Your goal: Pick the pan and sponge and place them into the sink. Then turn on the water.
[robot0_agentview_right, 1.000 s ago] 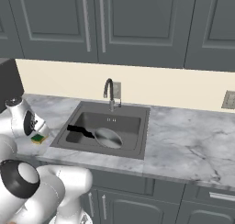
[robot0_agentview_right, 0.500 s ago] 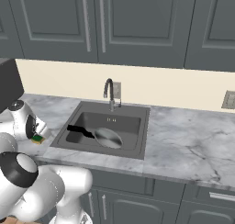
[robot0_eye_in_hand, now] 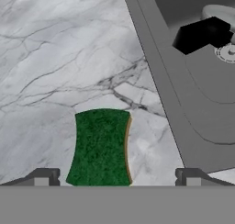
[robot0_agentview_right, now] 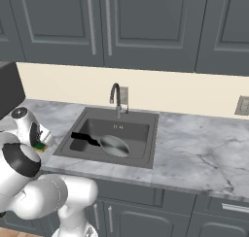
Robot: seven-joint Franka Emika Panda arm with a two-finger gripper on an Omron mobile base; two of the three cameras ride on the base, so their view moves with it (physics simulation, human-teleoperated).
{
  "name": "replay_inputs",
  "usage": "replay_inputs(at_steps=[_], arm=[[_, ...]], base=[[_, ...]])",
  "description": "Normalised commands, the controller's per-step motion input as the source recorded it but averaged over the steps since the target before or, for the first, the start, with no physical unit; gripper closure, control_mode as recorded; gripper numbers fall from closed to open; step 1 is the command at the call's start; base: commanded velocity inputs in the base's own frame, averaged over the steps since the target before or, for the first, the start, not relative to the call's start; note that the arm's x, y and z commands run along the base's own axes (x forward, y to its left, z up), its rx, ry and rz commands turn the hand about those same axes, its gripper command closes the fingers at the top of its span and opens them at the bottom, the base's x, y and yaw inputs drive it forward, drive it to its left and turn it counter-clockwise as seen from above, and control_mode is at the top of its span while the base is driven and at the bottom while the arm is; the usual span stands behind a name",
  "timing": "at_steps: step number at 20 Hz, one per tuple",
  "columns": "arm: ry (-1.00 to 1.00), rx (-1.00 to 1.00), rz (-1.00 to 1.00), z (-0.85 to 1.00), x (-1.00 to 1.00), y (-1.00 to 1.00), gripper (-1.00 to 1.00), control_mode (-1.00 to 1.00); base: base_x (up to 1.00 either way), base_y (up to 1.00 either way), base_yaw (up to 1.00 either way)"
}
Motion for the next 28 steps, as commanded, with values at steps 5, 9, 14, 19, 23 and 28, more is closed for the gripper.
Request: replay_inputs(at_steps=[5, 9, 14, 19, 23, 28], arm=[[0.01, 0.0, 0.0, -0.17, 0.1, 0.14, -1.0, -1.0], [0.0, 0.0, 0.0, -0.11, 0.08, 0.02, -1.0, -1.0], [0.0, 0.0, 0.0, -0.15, 0.15, 0.04, -1.0, -1.0], [0.0, 0.0, 0.0, -0.18, 0.18, 0.07, -1.0, -1.0], [0.0, 0.0, 0.0, -0.17, 0.18, 0.08, -1.0, -1.0], [0.0, 0.0, 0.0, -0.2, 0.17, 0.12, -1.0, -1.0]], base=[[0.0, 0.0, 0.0], [0.0, 0.0, 0.0], [0.0, 0.0, 0.0], [0.0, 0.0, 0.0], [0.0, 0.0, 0.0], [0.0, 0.0, 0.0]])
